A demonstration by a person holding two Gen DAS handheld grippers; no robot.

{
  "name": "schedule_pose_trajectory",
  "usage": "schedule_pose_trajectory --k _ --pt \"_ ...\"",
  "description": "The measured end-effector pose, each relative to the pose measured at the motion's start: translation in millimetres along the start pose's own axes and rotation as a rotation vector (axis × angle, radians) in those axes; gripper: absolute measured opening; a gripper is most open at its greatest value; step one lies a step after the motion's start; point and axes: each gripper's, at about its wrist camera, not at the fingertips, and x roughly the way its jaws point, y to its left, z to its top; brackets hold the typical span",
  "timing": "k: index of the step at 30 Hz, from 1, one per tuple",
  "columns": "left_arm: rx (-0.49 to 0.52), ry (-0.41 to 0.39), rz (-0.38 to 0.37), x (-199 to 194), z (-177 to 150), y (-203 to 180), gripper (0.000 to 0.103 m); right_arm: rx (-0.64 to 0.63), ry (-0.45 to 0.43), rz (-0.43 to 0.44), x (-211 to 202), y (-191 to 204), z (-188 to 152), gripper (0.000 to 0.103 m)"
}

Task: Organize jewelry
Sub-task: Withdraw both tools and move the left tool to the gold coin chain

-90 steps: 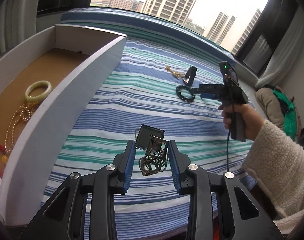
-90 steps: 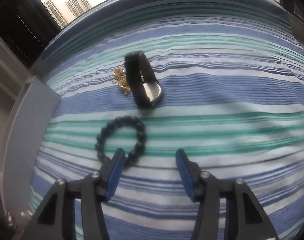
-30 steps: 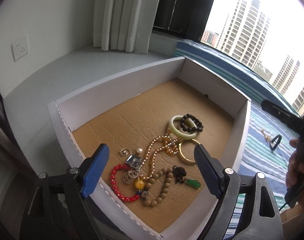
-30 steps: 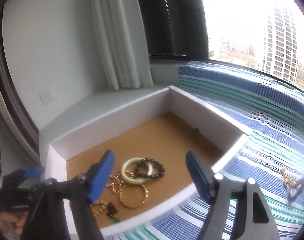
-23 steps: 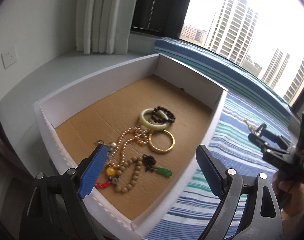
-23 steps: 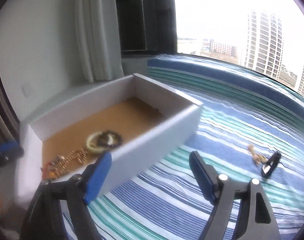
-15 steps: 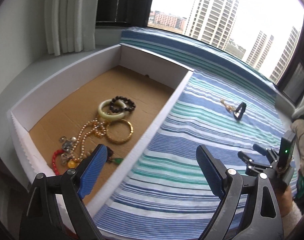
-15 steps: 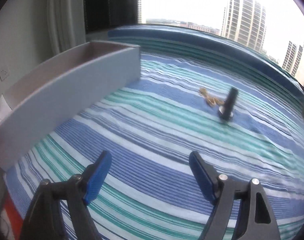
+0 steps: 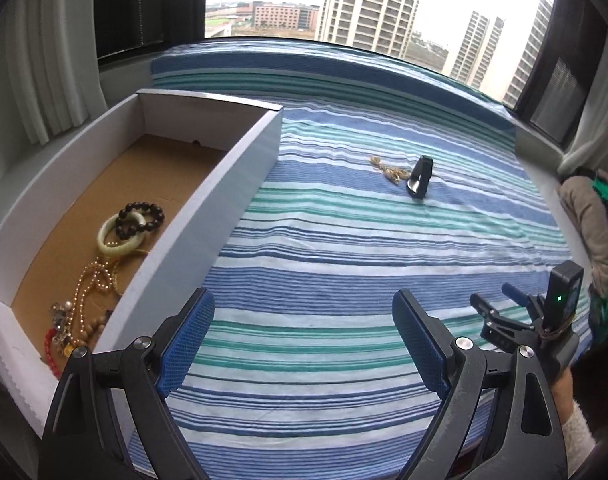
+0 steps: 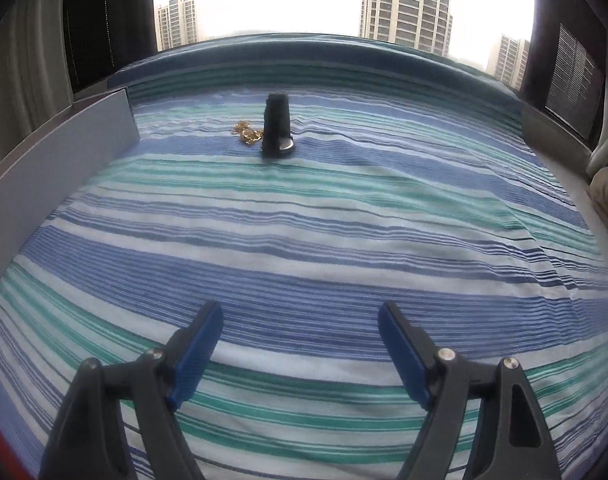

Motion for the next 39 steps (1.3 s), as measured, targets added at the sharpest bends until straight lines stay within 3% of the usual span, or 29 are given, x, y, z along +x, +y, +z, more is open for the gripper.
schedule_pose_trajectory --k 12,27,33,39 --pt "0.063 0.026 -0.018 17 9 -35 0.093 0.035 0.036 0.029 10 -3 -16 0.082" --pt "0.051 0.137 0.0 65 27 -21 0.095 -0.002 0.054 0.013 14 3 -15 0.089" --pt "0.008 0.175 -0.021 112 73 -14 0.095 -0.002 0.057 0.02 13 4 -15 0.091" --pt "-0.057 0.178 -0.121 180 133 -24 0.095 -0.016 0.065 0.025 15 8 -14 0.097"
